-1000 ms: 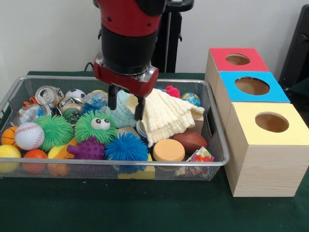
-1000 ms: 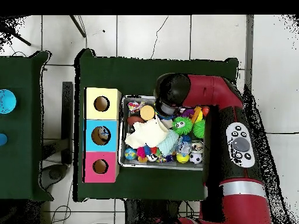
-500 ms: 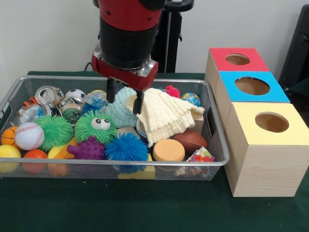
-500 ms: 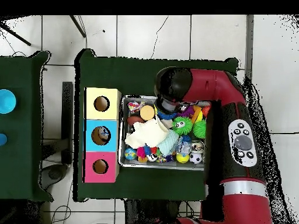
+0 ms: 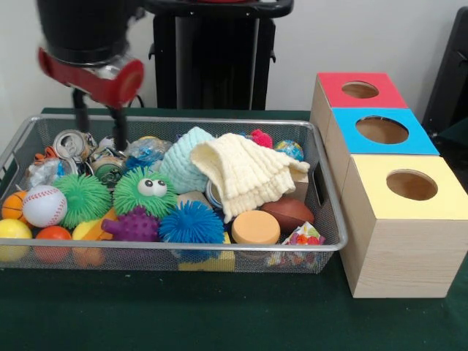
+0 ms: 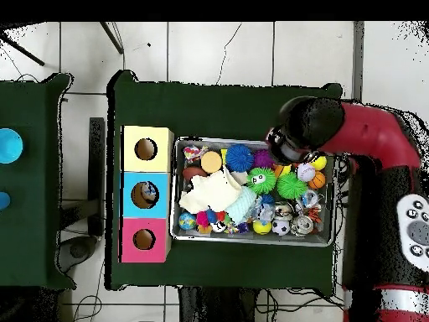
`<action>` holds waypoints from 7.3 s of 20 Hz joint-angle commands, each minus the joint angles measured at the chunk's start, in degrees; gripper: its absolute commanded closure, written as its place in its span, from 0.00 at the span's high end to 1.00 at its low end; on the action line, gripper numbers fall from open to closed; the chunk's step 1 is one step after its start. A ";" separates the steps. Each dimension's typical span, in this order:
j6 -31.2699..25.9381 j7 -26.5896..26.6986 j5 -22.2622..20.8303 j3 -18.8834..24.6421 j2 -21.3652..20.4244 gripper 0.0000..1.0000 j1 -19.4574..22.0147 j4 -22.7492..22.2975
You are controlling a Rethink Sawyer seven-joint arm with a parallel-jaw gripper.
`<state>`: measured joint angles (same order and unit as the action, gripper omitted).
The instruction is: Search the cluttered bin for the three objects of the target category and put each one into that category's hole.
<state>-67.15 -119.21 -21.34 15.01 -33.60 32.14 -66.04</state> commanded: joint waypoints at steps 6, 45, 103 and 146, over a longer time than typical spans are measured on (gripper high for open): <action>-6.83 24.14 -6.62 5.24 4.76 1.00 0.01 3.25; 7.58 10.62 3.55 3.08 -17.81 1.00 1.16 -30.54; 4.90 19.92 -6.84 5.97 17.54 1.00 -2.65 3.88; 0.28 9.16 0.61 3.62 6.01 1.00 -8.75 2.41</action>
<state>-65.55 -111.12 -21.92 18.15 -26.96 22.99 -59.66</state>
